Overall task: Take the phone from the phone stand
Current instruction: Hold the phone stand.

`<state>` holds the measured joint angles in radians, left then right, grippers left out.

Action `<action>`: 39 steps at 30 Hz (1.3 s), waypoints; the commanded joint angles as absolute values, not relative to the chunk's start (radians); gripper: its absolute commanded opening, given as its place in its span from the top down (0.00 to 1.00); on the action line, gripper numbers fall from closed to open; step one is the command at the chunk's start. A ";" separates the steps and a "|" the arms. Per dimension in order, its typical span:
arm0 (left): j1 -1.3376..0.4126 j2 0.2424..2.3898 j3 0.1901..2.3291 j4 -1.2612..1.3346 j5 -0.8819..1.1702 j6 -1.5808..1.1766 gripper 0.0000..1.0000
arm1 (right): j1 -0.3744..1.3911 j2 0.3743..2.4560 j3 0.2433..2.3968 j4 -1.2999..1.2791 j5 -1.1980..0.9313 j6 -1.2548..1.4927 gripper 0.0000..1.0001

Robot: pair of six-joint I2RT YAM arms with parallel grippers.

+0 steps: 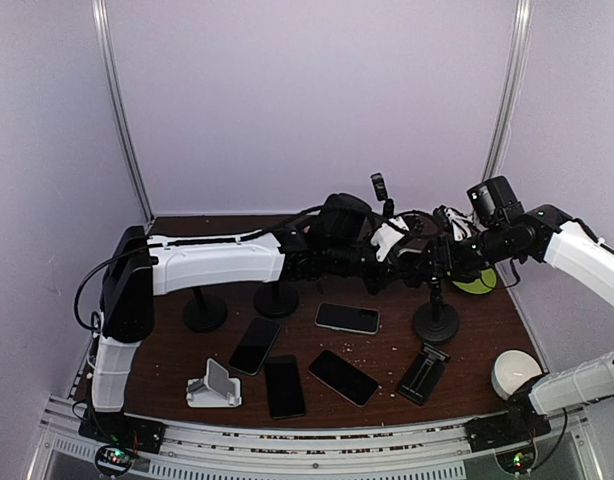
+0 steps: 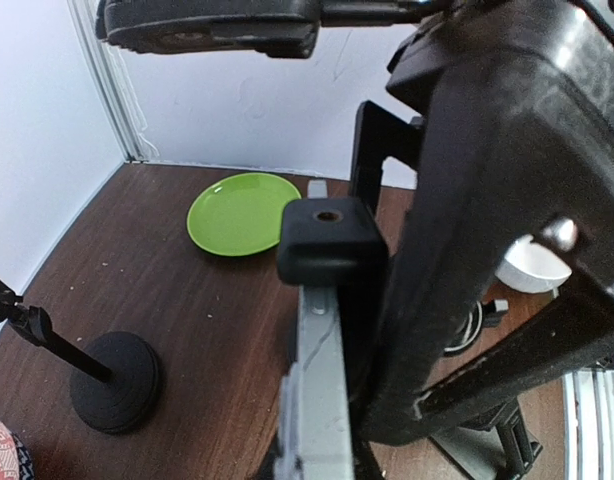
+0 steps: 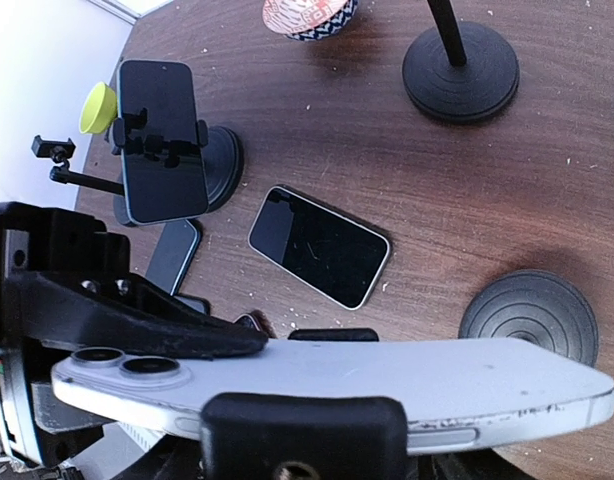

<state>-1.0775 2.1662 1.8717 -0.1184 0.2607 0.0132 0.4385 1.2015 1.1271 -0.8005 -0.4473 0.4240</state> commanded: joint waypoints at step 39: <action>-1.106 2.095 2.012 -0.136 0.131 0.062 1.00 | 0.511 1.260 1.203 -0.894 -0.173 0.405 0.81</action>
<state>-1.1019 2.1654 1.9347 -0.2142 0.1261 0.0620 0.5171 1.2579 1.1721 -0.8711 -0.2790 0.4202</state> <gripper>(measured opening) 0.054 0.365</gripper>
